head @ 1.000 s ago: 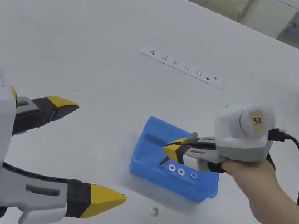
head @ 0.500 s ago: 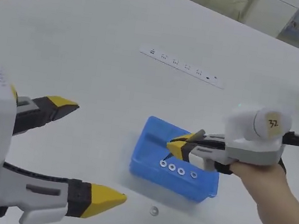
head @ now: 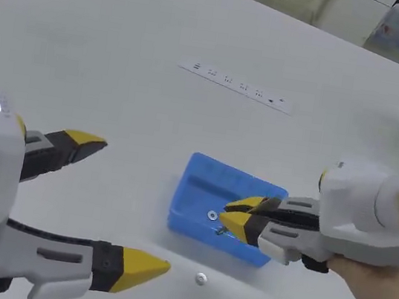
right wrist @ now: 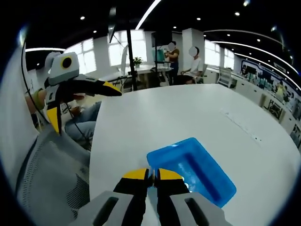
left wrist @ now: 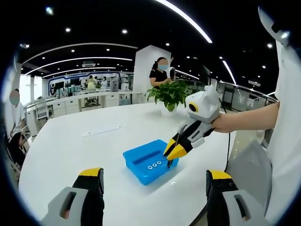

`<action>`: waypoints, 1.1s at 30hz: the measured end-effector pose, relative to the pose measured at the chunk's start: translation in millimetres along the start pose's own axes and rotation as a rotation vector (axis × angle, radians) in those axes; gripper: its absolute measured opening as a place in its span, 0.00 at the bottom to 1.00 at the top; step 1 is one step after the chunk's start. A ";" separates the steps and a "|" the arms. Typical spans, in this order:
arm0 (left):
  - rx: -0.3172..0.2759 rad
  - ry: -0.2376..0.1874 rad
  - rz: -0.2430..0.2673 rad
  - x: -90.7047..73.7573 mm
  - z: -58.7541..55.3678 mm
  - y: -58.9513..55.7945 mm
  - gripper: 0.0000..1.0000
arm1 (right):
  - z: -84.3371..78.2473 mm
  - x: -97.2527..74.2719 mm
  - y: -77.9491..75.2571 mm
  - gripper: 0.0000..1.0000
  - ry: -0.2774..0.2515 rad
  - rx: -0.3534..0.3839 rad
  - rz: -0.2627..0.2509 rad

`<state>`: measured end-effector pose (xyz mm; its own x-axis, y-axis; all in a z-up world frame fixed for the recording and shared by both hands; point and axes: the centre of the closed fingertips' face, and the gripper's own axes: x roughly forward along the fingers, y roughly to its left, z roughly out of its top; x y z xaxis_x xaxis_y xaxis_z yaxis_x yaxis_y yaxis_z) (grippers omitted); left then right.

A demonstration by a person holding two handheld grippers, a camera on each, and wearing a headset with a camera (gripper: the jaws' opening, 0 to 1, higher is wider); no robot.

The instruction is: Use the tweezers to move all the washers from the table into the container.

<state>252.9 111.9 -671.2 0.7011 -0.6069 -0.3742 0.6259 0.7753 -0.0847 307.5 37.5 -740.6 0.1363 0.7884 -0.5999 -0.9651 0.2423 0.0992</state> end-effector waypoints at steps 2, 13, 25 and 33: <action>0.001 0.001 -0.004 0.2 0.1 -0.9 0.92 | -8.5 4.4 3.9 0.03 0.006 0.044 0.014; 0.001 0.003 -0.001 -1.3 -0.2 0.4 0.92 | -39.5 17.2 13.3 0.03 0.073 0.116 0.048; 0.005 0.003 -0.012 1.3 1.2 -3.2 0.92 | -48.1 20.8 23.7 0.04 0.117 0.058 0.068; 0.007 0.001 -0.017 1.9 2.7 -4.3 0.91 | -49.0 23.2 37.4 0.03 0.149 -0.117 0.087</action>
<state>252.5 106.9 -669.1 0.6905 -0.6196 -0.3734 0.6399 0.7638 -0.0840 263.6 37.1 -789.7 0.0252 0.7090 -0.7048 -0.9924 0.1026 0.0677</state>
